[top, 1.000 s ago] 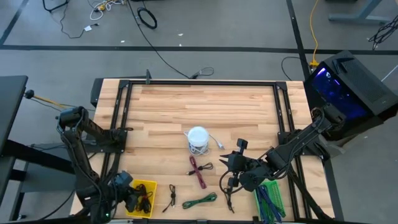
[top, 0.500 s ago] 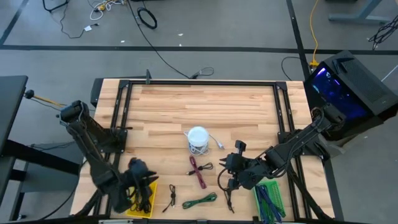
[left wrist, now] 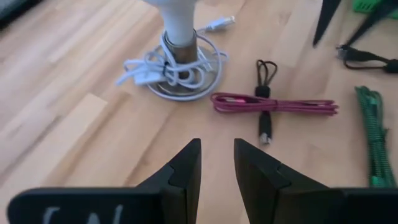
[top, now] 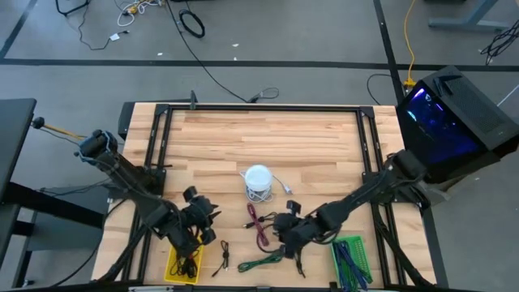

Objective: Pick & Place USB Port
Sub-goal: Put the pink charger cable into the green bin

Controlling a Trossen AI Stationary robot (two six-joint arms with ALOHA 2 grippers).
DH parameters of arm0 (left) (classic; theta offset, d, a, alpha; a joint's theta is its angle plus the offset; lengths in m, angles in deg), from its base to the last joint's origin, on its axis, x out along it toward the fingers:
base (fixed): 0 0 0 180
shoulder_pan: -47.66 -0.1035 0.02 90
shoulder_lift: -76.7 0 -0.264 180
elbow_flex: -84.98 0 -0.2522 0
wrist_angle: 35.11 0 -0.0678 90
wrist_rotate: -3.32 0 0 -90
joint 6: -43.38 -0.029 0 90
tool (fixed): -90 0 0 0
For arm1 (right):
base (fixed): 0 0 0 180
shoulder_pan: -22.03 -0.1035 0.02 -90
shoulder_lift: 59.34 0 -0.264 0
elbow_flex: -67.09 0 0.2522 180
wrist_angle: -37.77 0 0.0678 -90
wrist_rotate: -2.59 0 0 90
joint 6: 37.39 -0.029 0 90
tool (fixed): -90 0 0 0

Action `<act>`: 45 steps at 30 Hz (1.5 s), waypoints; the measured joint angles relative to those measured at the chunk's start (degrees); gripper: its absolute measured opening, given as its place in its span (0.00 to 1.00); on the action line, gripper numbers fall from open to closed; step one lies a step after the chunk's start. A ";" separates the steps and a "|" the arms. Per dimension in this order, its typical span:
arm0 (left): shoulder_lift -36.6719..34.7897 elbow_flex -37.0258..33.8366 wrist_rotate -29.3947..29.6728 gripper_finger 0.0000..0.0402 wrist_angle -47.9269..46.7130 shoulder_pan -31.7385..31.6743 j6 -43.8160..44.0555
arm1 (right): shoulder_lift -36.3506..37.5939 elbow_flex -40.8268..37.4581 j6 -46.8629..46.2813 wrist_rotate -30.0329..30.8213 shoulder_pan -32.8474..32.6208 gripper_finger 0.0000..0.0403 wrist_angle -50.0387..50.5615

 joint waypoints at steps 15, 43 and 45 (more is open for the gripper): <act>0.04 0.00 4.83 0.25 -0.49 -1.55 -5.66 | -8.78 0.02 -4.43 -3.25 4.11 0.54 -12.29; 0.11 0.00 4.80 0.25 -1.02 -1.55 -5.59 | -14.49 0.04 -10.26 -1.97 4.75 0.53 -21.06; 0.11 0.00 4.80 0.25 -1.10 -1.55 -5.59 | -14.98 0.11 -10.28 -2.05 5.07 0.53 -21.45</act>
